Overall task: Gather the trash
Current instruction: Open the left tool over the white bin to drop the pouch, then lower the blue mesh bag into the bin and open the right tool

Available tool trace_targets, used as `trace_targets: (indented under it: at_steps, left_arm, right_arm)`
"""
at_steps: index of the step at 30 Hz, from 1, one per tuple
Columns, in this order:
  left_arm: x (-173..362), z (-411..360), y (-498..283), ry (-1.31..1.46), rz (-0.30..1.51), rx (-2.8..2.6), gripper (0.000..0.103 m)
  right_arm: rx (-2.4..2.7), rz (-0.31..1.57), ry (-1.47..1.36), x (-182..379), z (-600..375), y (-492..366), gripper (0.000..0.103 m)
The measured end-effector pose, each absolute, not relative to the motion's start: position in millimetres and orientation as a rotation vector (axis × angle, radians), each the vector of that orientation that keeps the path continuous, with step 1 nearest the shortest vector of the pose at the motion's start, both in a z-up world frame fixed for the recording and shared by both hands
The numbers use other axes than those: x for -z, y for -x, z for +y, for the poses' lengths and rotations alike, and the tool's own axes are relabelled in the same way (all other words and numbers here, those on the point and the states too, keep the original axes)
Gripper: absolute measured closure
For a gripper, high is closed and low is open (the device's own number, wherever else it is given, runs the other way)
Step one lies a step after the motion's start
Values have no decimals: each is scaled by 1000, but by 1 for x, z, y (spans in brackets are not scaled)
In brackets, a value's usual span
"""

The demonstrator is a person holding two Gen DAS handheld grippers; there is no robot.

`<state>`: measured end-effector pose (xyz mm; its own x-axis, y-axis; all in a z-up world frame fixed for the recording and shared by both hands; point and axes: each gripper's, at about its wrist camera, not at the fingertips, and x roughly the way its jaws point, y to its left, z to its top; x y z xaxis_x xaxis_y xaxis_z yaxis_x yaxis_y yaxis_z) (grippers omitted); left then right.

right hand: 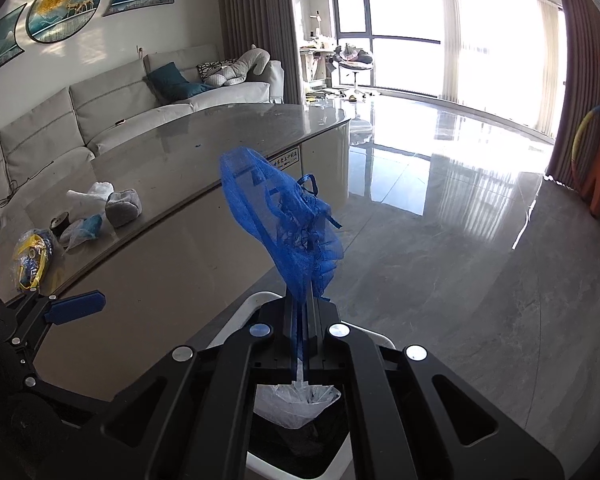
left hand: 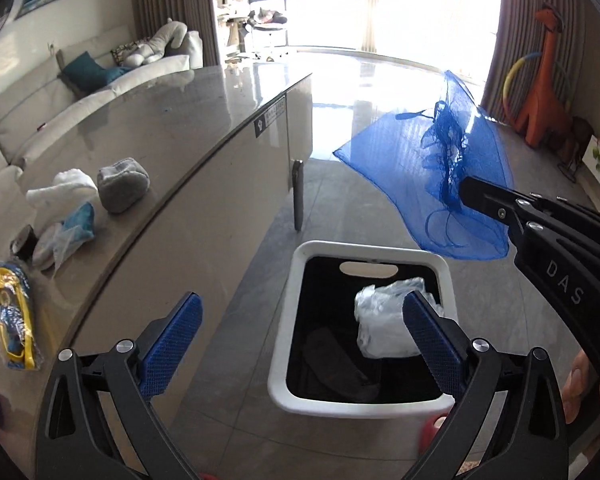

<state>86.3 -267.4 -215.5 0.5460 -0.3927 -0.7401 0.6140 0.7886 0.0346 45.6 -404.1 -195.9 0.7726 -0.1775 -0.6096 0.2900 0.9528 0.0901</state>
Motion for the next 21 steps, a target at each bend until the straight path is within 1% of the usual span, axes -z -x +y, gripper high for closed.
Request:
trace_targets:
  at_steps: [10,17,18,20,21]
  left_arm:
    - [196,-243,-97,-255,735,549,5]
    - [191,-239,-98,-252,717,526,5]
    - [190,-237,-99,-249,716,525,5]
    - [189,-235,-99,-248,717,520,5]
    - [189,-234,-99,-248,717,517,5]
  right_arm:
    - [236,731,-142,228,-393,-57,101]
    - [227,798,-135,243,-392,-60,100]
    - [228,811,-127,247,-391,-61,97]
    - [226,858,-109,259,-387,-64,61]
    - [236,871,-98,263,-386,-65,17]
